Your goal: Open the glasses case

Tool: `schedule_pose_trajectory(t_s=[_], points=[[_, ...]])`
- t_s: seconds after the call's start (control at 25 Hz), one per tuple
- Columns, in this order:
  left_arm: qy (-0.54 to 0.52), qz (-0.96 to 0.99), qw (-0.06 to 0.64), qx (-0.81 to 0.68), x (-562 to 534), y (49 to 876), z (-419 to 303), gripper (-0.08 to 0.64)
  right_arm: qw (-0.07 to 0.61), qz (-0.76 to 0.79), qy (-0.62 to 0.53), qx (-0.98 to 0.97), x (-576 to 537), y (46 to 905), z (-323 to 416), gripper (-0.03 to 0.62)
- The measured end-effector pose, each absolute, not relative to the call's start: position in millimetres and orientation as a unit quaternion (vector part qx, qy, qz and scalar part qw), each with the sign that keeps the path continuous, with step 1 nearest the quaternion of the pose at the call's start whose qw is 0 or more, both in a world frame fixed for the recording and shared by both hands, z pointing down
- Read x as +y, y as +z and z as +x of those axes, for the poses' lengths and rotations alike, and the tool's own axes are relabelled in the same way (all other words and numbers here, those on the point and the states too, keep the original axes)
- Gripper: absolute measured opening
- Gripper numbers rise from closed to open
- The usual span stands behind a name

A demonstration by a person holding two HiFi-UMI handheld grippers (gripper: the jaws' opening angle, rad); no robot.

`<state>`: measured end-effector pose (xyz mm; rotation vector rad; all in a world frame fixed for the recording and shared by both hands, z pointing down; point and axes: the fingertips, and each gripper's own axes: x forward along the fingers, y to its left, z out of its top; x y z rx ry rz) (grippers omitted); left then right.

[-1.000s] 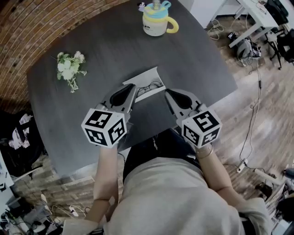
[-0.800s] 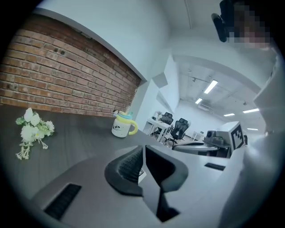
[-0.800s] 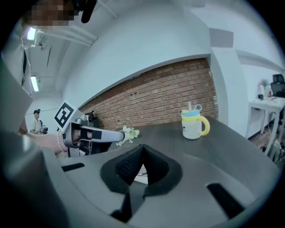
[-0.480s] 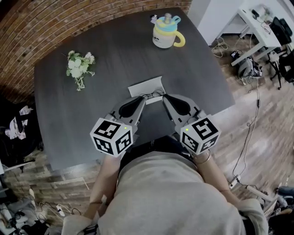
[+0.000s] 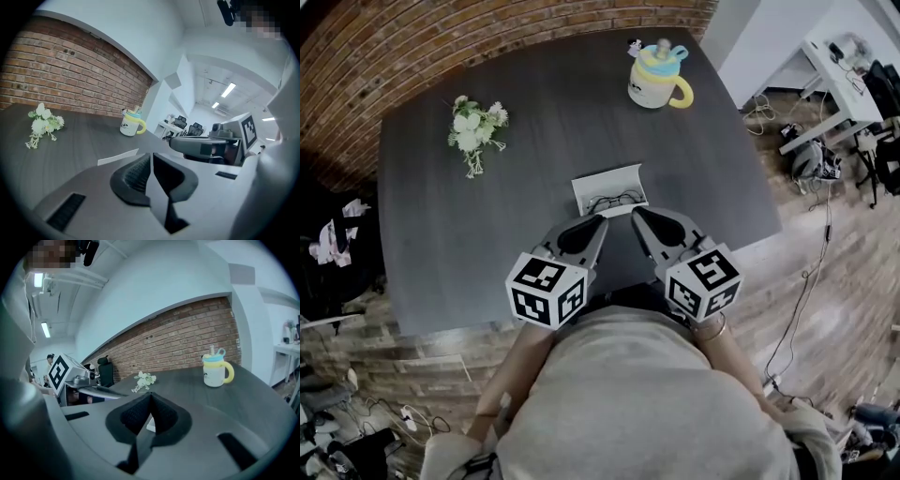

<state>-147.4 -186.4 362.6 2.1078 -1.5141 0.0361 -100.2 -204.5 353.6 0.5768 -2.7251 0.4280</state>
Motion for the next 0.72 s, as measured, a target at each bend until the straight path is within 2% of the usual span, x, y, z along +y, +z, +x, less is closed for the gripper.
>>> schedule_pose_trajectory(t_s=[0.72], points=[[0.016,0.775,0.289,-0.562,-176,372,-144,0.035,0.165,0.188,0.192,-0.949,-185,368,-91,0.005]])
